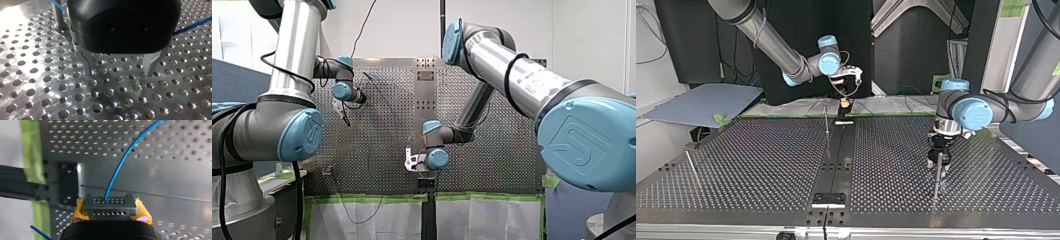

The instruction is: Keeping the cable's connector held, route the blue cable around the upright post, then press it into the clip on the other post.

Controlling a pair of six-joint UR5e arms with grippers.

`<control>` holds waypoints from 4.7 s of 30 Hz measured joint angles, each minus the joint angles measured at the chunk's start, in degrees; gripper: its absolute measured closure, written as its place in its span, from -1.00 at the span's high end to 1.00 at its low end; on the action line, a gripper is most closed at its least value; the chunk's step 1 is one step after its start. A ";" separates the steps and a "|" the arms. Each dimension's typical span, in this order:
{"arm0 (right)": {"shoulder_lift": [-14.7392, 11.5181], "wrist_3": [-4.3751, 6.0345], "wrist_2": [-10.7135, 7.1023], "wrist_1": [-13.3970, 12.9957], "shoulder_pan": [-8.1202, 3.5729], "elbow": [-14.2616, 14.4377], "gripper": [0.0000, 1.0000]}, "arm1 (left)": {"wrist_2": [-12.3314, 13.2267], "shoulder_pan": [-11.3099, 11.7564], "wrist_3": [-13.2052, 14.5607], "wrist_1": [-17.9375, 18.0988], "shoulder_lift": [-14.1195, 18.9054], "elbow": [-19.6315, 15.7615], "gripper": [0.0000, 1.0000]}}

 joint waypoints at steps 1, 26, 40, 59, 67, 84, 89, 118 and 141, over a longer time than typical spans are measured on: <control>0.37 0.02 0.15 -0.23 0.02 0.00 -1.00 | 0.00 0.01 0.00 0.01 -0.03 0.00 1.00; 9.62 3.22 3.03 -8.78 -0.93 2.50 -1.00 | 0.02 0.14 -0.01 0.09 -0.04 0.00 1.00; 15.11 3.53 3.14 -11.77 -2.67 2.79 -1.00 | 0.04 0.14 -0.01 0.12 -0.06 -0.01 1.00; 18.42 3.90 2.93 -15.57 -6.36 4.46 -1.00 | 0.00 0.17 -0.01 0.12 -0.02 -0.01 1.00; 17.53 3.79 3.29 -17.08 -7.45 6.50 -1.00 | 0.03 0.15 -0.01 0.08 -0.04 -0.01 1.00; 7.92 3.90 6.42 -26.81 -9.21 16.34 -1.00 | -0.42 0.22 -0.92 -0.34 -0.02 -0.01 1.00; 5.19 3.76 6.79 -28.70 -9.28 19.06 -1.00 | -1.34 0.21 -1.15 -0.96 -0.01 -0.02 1.00; -8.58 7.87 3.02 -35.32 -13.84 35.48 -1.00 | -4.20 0.10 -1.95 -2.25 0.02 -0.02 1.00; -8.32 4.81 -9.80 -37.93 -17.09 36.21 -1.00 | -5.42 -0.01 -1.90 -2.64 0.02 -0.01 1.00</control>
